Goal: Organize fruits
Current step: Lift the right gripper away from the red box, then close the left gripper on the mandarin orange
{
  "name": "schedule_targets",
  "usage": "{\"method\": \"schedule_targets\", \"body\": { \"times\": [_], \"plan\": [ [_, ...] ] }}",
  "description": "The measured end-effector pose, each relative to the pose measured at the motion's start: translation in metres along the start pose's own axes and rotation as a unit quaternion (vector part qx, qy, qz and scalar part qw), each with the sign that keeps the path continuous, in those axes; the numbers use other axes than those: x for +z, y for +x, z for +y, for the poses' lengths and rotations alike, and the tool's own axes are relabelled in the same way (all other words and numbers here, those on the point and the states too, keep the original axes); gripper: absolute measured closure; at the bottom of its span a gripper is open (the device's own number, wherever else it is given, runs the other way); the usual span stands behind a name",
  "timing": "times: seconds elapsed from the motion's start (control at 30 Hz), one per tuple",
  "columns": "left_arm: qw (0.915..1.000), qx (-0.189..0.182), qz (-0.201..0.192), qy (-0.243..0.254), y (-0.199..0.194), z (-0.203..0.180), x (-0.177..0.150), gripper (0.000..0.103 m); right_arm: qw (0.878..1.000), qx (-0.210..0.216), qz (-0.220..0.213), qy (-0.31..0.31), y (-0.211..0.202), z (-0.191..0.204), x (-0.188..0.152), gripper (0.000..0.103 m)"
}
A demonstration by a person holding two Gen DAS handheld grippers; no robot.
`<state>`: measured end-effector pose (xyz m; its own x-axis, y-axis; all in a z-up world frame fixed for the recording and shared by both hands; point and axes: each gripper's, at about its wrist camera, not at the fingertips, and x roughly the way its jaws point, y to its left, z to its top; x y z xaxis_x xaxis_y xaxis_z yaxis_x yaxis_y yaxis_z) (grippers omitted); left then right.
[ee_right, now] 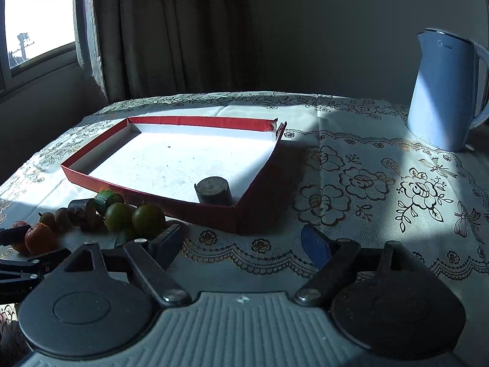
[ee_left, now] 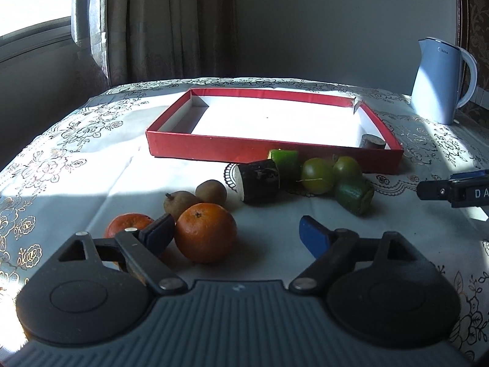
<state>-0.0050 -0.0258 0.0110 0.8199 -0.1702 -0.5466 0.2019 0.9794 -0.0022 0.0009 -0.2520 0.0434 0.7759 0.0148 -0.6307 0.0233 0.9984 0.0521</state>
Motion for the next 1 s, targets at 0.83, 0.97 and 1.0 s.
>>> {"method": "schedule_targets", "body": {
  "times": [0.83,0.97,1.0],
  "plan": [
    [0.9989,0.043,-0.016,0.006,-0.011,-0.001,-0.006,0.053,1.0,-0.021,0.013,-0.013,0.007,0.006,-0.027,0.0],
    [0.9986,0.052,-0.01,0.002,-0.01,0.003,-0.006,0.061,1.0,-0.021,0.013,-0.013,0.007,0.006,-0.027,0.0],
    [0.9985,0.053,-0.01,0.003,-0.01,0.003,-0.007,0.062,1.0,-0.021,0.013,-0.013,0.007,0.006,-0.027,0.0]
  ]
}}
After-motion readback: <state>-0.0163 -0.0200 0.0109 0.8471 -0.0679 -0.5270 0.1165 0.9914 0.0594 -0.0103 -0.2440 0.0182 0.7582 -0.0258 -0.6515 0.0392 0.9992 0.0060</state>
